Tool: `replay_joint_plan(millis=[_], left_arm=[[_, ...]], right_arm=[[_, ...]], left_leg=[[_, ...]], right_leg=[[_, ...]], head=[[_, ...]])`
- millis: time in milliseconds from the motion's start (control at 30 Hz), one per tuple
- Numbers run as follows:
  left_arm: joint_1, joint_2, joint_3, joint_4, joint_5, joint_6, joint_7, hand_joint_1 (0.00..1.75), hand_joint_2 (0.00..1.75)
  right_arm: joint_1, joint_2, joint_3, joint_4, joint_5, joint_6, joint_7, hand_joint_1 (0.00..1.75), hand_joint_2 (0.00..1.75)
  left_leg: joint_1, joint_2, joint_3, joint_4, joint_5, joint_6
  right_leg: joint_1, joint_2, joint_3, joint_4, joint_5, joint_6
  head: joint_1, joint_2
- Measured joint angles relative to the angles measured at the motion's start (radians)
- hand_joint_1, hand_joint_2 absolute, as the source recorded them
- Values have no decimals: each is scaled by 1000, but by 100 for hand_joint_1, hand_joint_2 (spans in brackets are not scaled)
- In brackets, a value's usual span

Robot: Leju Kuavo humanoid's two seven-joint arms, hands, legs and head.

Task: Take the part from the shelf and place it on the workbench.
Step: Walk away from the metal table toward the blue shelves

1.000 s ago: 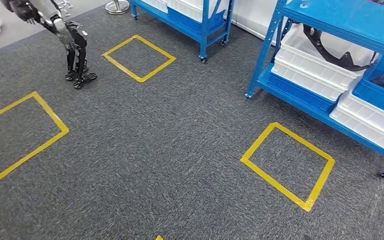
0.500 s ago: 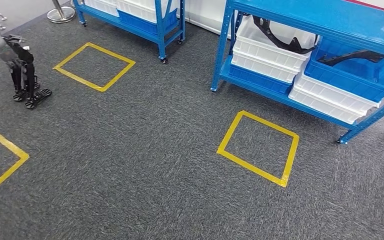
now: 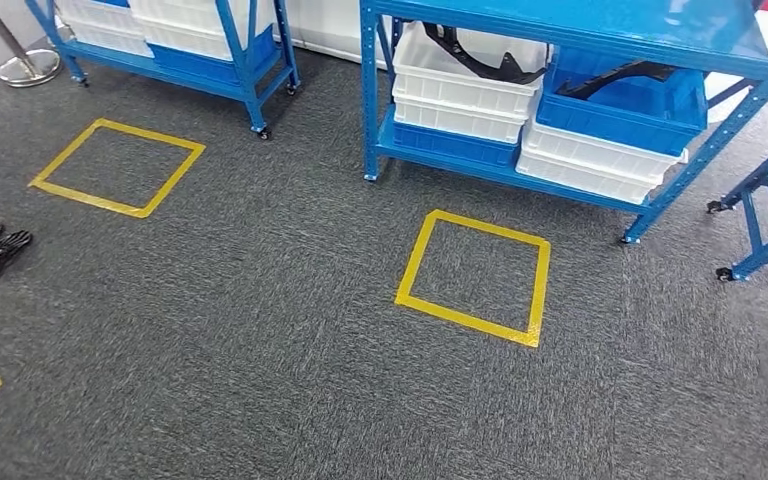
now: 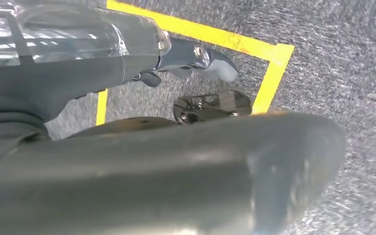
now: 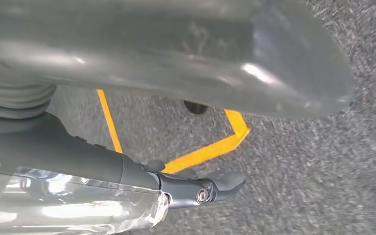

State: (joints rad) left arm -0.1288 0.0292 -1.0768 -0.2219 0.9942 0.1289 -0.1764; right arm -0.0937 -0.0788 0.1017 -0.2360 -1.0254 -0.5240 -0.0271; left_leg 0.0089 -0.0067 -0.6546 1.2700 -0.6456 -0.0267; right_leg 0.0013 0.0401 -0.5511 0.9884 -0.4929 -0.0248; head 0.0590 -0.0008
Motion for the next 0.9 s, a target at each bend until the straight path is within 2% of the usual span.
replay_joint_plan(millis=[33, 67, 100, 133, 167, 200, 233, 267, 300, 333, 367, 400, 433, 467, 500, 533, 567, 600, 633, 700, 733, 767, 833, 867, 900], left_arm=[[0, 1, -1, 0, -2, 0, 1, 0, 0], [0, 2, -1, 0, -4, 0, 1, 0, 0], [-1, 3, -3, 0, -5, 0, 1, 0, 0], [-1, 3, -5, 0, -6, 0, 1, 0, 0], [-1, 4, -8, 0, -7, 0, 1, 0, 0], [0, 4, -11, 0, -8, 0, 1, 0, 0], [1, 5, -14, -1, -8, 0, 1, 0, 0], [1, 6, -17, -1, -8, 0, 1, 0, 0], [0, 6, -19, -1, -9, 0, 0, 0, 0], [-1, 6, -20, -1, -9, 0, 0, 0, 0], [-1, 6, -21, -2, -10, 0, -1, 0, 0], [0, 6, -23, -2, -10, 0, -1, 0, 0], [1, 6, -24, -2, -10, 0, -1, 0, 0], [2, 7, -24, -1, -11, 0, -1, 0, 0], [1, 8, -24, -1, -11, 0, -1, 0, 0], [0, 8, -24, -1, -12, 0, -1, 0, 0], [-1, 9, -24, -2, -12, 0, -1, 0, 0], [-3, 8, -24, -2, -13, 0, -1, 0, 0], [-5, 8, -24, -2, -14, 0, -1, 0, 0], [-6, 7, -24, -4, -14, 0, -1, 0, 0], [-7, 6, -24, -5, -14, 0, -1, 0, 0], [-8, 6, -25, -6, -14, 0, -1, 0, 0], [-10, 6, -25, -7, -15, 0, -1, 0, 0], [-11, 6, -25, -7, -15, 0, -2, 0, 0], [-10, 6, -25, -7, -16, 0, -2, 0, 0]], right_arm=[[1, 1, 0, 0, 0, 1, 0, 0, 0], [2, 3, 1, 0, -1, 1, 0, 0, 0], [2, 4, 2, 0, -1, 1, 0, 0, 0], [0, 5, 3, 0, -1, 1, 0, 0, 0], [-2, 6, 6, 1, -2, 0, 2, 0, 0], [-3, 7, 8, 1, -3, -1, 5, 0, 0], [-3, 8, 12, 1, -3, -3, 8, 0, 0], [-2, 9, 14, 1, -4, -5, 13, 0, 0], [-1, 10, 16, 1, -6, -7, 16, 0, 0], [-1, 10, 17, 1, -7, -9, 18, 0, 0], [-3, 11, 18, 2, -9, -10, 19, 0, 0], [-5, 12, 18, 2, -10, -10, 20, 0, 0], [-7, 13, 19, 2, -11, -10, 20, 0, 0], [-6, 15, 21, 2, -11, -9, 19, 0, 0], [-3, 16, 23, 2, -12, -7, 18, 0, 0], [0, 16, 24, 3, -12, -6, 17, 0, 0], [3, 15, 25, 4, -13, -5, 16, 0, 0], [3, 14, 26, 4, -13, -5, 14, 0, 0], [3, 14, 27, 4, -13, -5, 14, 0, 0], [1, 11, 29, 4, -13, -4, 13, 0, 0], [1, 10, 31, 4, -13, -4, 13, 0, 0], [3, 9, 32, 4, -14, -4, 12, 0, 0], [6, 9, 32, 5, -14, -4, 12, 0, 0], [5, 9, 33, 5, -14, -4, 12, 0, 0], [2, 9, 33, 6, -14, -4, 12, 0, 0]], left_leg=[[1, -7, 16, -50, 42, 0], [4, -29, 42, -115, 82, 0], [8, -58, 66, -174, 108, 2], [10, -81, 84, -214, 121, 4], [11, -97, 92, -231, 119, 8], [11, -93, 94, -235, 115, 13], [10, -78, 96, -235, 114, 18], [11, -65, 99, -237, 113, 23], [12, -47, 102, -239, 112, 29], [13, -30, 106, -240, 111, 34], [11, -11, 109, -241, 108, 39], [9, 9, 111, -241, 104, 43], [7, 28, 114, -241, 100, 45], [5, 45, 117, -241, 96, 45], [3, 60, 121, -241, 92, 45], [2, 72, 126, -241, 87, 44], [0, 82, 133, -241, 83, 42], [-2, 92, 138, -242, 79, 40], [-4, 100, 142, -243, 75, 37], [-7, 118, 145, -246, 71, 29], [-8, 127, 149, -249, 69, 25], [-7, 125, 155, -250, 66, 20], [-5, 68, 149, -214, 39, 11], [-3, 31, 127, -164, 14, 8], [-2, 4, 93, -98, -14, 5]], right_leg=[[-1, 14, 3, 3, -4, 3], [-3, 28, 4, 8, -9, 7], [-4, 42, 3, 16, -14, 12], [-6, 55, -1, 21, -18, 18], [-7, 68, -5, 25, -20, 24], [-9, 83, -9, 27, -19, 29], [-11, 97, -12, 26, -18, 34], [-10, 93, -15, 29, -20, 39], [-8, 70, -24, 47, -31, 43], [-6, 38, -43, 86, -52, 48], [-4, 0, -73, 144, -81, 52], [-5, -24, -110, 214, -112, 55], [-6, -33, -143, 275, -132, 57], [-7, -37, -163, 309, -134, 57], [-8, -39, -163, 306, -117, 56], [-7, -43, -143, 263, -82, 51], [-5, -53, -110, 195, -42, 44], [1, -72, -77, 131, -17, 34], [8, -90, -51, 79, -3, 25], [18, -108, -35, 44, -8, 12], [19, -101, -34, 36, -8, 9], [16, -92, -29, 29, -6, 7], [6, -74, -11, 7, -1, 2], [2, -64, -4, -1, 2, 0], [0, -52, -2, -4, 3, -1]], head=[[-3, 0], [-5, 0], [-7, 0], [-9, 0], [-9, 0], [-9, 0], [-8, 0], [-6, 0], [0, 0], [9, 0], [18, 0], [27, 0], [32, 0], [34, 0], [35, 0], [37, 0], [39, 0], [39, 0], [39, 0], [36, 0], [36, 0], [36, 0], [33, 0], [28, 0], [21, 0]])
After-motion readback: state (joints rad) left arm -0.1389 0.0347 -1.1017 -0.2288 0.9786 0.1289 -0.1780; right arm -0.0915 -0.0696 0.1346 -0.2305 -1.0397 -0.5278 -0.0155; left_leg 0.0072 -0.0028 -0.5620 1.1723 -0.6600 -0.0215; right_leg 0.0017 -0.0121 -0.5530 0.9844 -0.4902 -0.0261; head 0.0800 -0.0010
